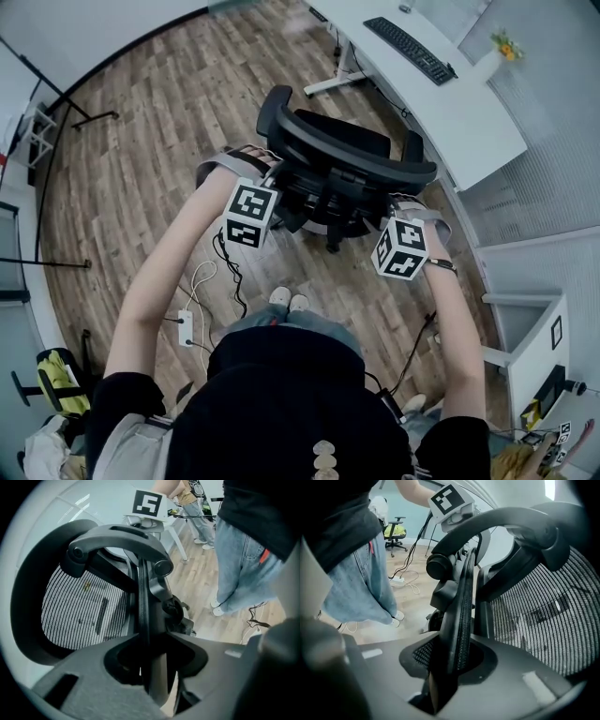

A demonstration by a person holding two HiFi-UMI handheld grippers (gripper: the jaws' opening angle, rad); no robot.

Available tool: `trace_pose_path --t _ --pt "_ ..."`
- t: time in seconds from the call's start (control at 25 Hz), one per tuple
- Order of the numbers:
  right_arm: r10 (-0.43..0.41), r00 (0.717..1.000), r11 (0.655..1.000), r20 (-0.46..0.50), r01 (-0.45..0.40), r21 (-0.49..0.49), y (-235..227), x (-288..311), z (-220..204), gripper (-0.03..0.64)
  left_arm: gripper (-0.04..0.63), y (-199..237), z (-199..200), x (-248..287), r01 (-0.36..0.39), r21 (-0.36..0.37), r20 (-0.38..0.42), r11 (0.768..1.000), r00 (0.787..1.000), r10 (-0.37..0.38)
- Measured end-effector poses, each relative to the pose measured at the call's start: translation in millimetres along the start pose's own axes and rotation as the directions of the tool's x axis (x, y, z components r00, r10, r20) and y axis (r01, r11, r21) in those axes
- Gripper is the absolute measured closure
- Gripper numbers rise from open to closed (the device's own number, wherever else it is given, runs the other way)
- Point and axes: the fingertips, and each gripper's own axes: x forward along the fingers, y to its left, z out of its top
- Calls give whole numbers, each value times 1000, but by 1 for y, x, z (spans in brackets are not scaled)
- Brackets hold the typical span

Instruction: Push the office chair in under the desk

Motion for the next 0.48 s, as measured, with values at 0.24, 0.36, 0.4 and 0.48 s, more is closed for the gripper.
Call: trace_pose_path --t 0.24,0.36,0.4,0.48 --pt "-14 1000 1000 -5 14 11 -9 6 0 517 449 10 -8 8 -7 -3 -9 1000 1000 7" --pt "-16 1000 1000 -7 17 19 -14 10 -1 517 449 15 -12 13 7 -12 -14 1000 1000 -8" --pt "-18 1000 1000 -8 18 20 -14 11 -2 518 449 15 -13 15 13 -13 -18 1000 1000 -13" --pt "-18 1000 1000 -10 19 23 -13 12 -2 518 449 14 -12 17 26 -16 -23 1000 999 -26"
